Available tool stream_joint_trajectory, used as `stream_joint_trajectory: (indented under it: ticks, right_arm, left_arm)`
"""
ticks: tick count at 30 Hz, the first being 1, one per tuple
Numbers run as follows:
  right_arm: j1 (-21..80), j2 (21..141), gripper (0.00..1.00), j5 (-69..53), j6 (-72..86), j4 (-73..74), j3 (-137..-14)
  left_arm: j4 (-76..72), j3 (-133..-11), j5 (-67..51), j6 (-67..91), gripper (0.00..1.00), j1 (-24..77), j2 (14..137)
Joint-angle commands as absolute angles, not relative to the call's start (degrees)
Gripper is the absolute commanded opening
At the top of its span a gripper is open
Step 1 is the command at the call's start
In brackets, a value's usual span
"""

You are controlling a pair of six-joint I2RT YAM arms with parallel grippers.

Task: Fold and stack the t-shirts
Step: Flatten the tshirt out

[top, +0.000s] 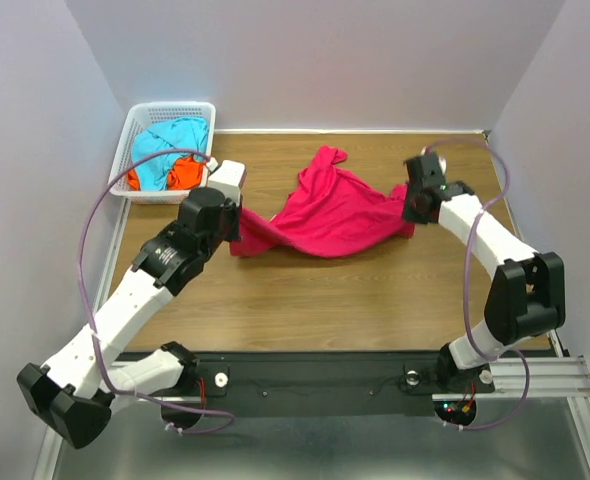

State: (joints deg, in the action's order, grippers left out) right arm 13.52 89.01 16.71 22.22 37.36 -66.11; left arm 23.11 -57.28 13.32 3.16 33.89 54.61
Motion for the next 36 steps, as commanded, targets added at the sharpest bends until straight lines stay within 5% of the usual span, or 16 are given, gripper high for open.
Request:
stream_joint_trajectory:
  ticks: [1, 13, 25, 36]
  right_arm:
    - [13.8, 87.1, 0.01, 26.0, 14.1, 36.8, -84.0]
    - [13.7, 85.3, 0.01, 37.6, -3.7, 35.5, -118.8]
    - [13.7, 65.9, 0.03, 35.2, -11.8, 32.8, -110.7]
    - [13.7, 64.2, 0.04, 30.5, -12.9, 33.0, -107.3]
  left_arm:
    - [16.3, -66.8, 18.6, 0.4, 0.00, 32.3, 58.8]
    - [9.9, -97.1, 24.8, -9.1, 0.00, 29.5, 65.7]
    - [10.2, -104.3, 15.7, -12.1, 0.00, 29.5, 52.8]
    - [19.3, -112.7, 20.5, -18.9, 0.00, 29.5, 61.4]
